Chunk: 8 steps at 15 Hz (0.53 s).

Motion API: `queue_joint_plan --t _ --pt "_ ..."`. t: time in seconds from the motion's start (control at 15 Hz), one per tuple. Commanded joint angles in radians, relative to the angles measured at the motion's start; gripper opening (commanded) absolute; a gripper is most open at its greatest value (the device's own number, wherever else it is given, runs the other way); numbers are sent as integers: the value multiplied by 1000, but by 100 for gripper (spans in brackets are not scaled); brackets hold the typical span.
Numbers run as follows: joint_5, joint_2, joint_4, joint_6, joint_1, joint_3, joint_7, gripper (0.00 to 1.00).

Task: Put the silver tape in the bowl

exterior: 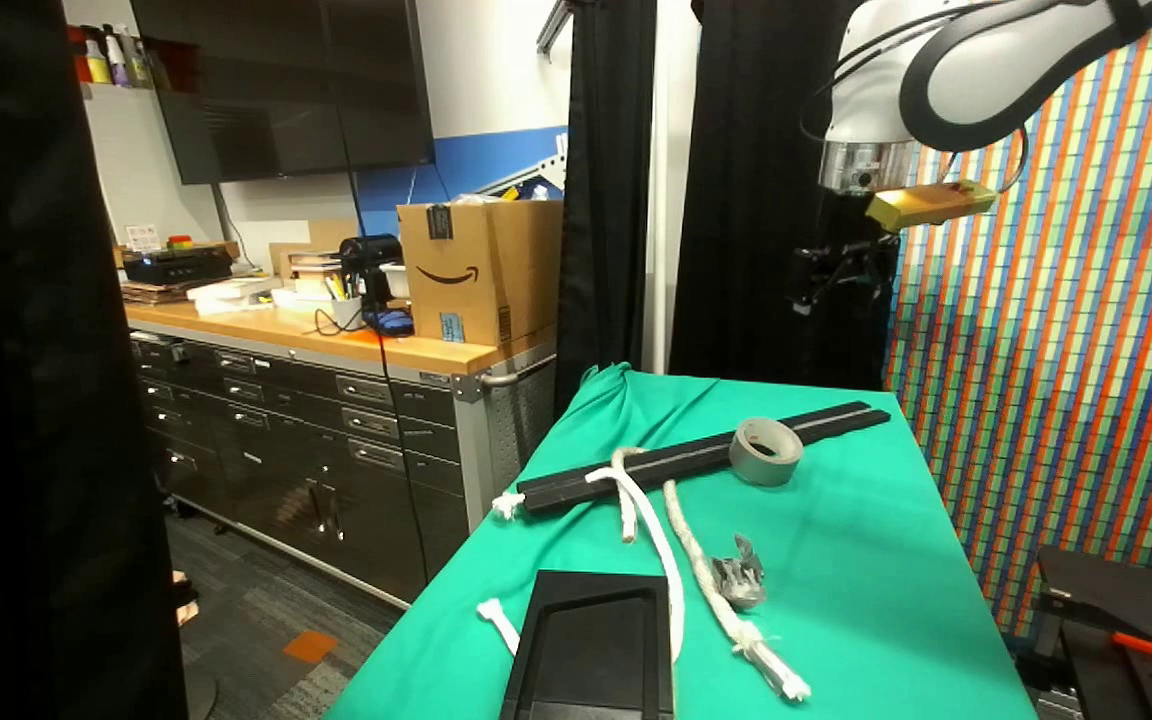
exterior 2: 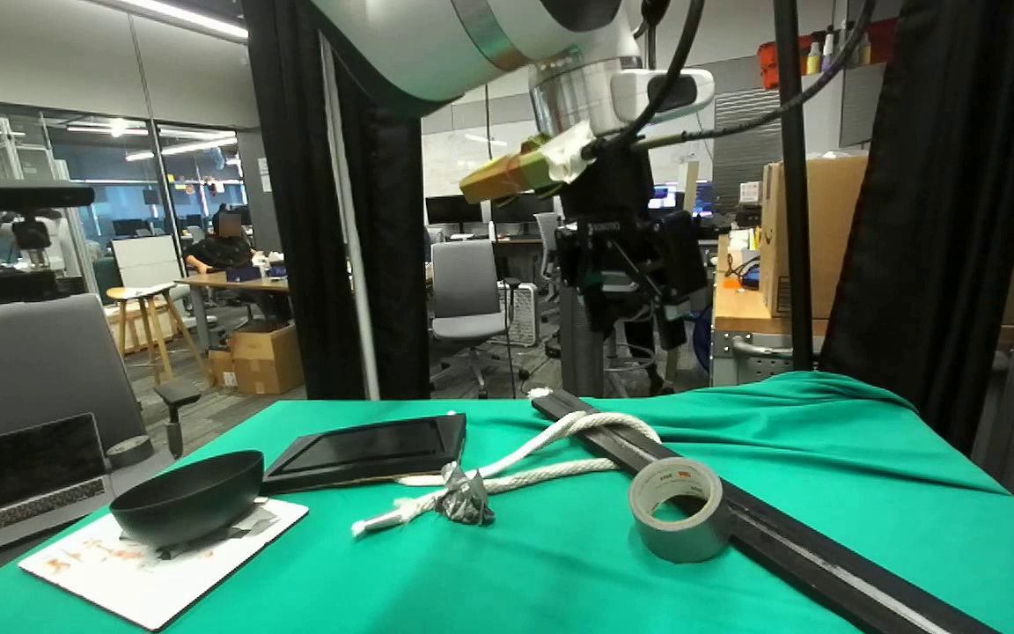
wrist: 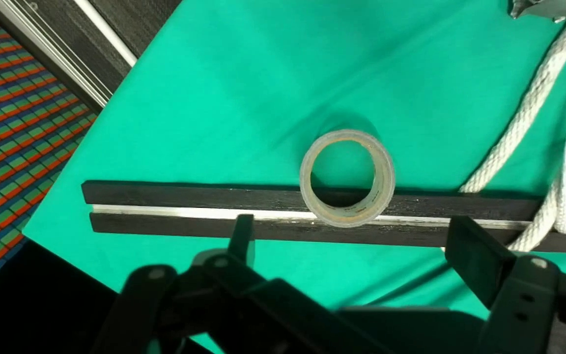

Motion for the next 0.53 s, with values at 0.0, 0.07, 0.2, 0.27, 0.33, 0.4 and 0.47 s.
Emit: queue_joint_plan --t 0.0,0.07,0.2,0.27,0.33,0.4,0.47 --pt "51 75 18 67 6 -24 18 100" --pt "71 93 19 84 7 -31 20 100" --pt "127 127 17 127 6 -51 11 100" --pt "154 141 16 143 5 -62 4 100" --pt "179 155 13 163 3 -73 -3 100" --pt "200 169 12 178 2 -83 -7 100" --pt "222 178 7 195 0 -95 -19 100"
